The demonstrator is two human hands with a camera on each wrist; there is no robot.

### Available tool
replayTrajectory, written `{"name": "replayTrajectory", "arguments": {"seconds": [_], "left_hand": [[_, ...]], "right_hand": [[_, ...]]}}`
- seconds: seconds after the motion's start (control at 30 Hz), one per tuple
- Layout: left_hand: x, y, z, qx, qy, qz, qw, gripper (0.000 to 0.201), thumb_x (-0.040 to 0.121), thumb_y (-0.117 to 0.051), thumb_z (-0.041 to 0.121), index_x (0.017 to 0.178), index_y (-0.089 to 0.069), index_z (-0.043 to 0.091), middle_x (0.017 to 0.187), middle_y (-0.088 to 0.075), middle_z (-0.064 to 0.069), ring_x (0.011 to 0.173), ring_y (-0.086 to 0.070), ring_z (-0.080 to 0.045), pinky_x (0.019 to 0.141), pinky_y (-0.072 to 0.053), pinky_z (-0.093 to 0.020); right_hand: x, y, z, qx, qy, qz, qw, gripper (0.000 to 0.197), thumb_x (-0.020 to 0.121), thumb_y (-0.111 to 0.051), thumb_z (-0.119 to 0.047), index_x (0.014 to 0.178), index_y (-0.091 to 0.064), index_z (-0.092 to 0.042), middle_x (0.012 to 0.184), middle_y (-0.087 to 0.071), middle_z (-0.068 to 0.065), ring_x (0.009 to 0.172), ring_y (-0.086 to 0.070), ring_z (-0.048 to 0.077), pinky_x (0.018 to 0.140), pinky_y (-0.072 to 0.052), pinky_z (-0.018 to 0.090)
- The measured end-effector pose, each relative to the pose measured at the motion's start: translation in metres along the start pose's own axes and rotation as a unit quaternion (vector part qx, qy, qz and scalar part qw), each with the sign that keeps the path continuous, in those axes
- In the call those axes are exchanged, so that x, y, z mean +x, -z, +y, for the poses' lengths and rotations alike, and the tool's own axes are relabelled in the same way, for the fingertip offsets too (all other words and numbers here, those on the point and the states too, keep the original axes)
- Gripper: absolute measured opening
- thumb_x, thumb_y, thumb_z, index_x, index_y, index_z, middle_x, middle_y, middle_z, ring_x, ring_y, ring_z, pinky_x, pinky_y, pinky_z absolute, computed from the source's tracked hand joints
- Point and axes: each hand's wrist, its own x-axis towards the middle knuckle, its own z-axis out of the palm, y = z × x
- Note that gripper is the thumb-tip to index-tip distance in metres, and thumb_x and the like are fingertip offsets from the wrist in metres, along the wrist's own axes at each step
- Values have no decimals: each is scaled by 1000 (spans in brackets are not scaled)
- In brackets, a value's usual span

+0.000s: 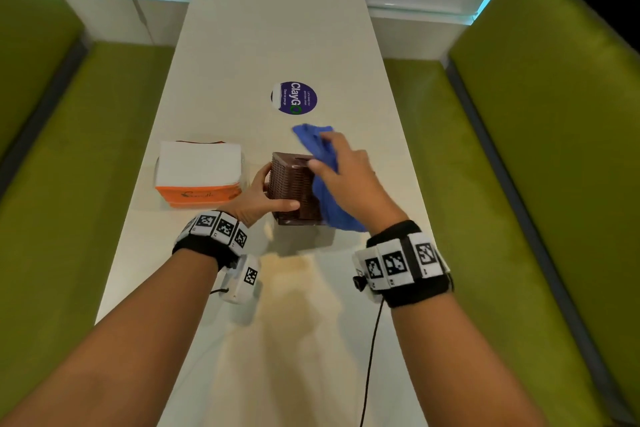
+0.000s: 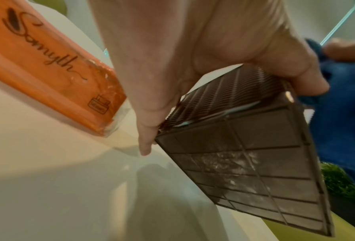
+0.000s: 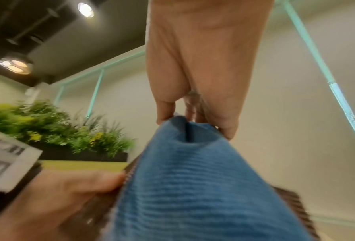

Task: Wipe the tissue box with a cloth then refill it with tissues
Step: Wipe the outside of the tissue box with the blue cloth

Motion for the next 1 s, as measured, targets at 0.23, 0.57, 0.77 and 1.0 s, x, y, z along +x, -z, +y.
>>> {"name": "replayTrajectory", "arguments": {"seconds": [0.23,0.57,0.77,1.0], "left_hand": [[5,2,-1,55,-7,7,998,137,20,-92,56,137,-31,18,133,-51,-22,123,-51,-39,103,-42,-55],[0,4,11,58,12,18,998,151,21,-88,39,149,-15,12,126,-52,-21,102,-59,-19,96,-46,-38],[16,-8,17,48,6,49,998,155,14,-90,53,145,-20,8,132,-49,-19,119,-53,-31,103,-44,-45],[16,-8,8,54,21,75,996,128,32,-78,43,142,-25,6,111,-56,-13,98,-58,-24,93,-49,-39]], "right_hand": [[22,-27,3,-307,120,-79,941,44,102,-32,-33,145,-29,-34,159,-17,-7,145,-6,28,115,-7,49],[30,-3,73,-177,103,80,976,39,95,-30,-27,119,-61,-23,111,-64,0,114,-50,26,103,-34,45],[26,-25,55,-182,126,96,971,44,97,-25,-29,132,-51,-21,128,-56,0,129,-40,22,114,-21,46],[31,-23,64,-201,117,123,965,38,98,-33,-23,130,-53,-19,134,-52,3,138,-32,23,118,-8,44]]}}
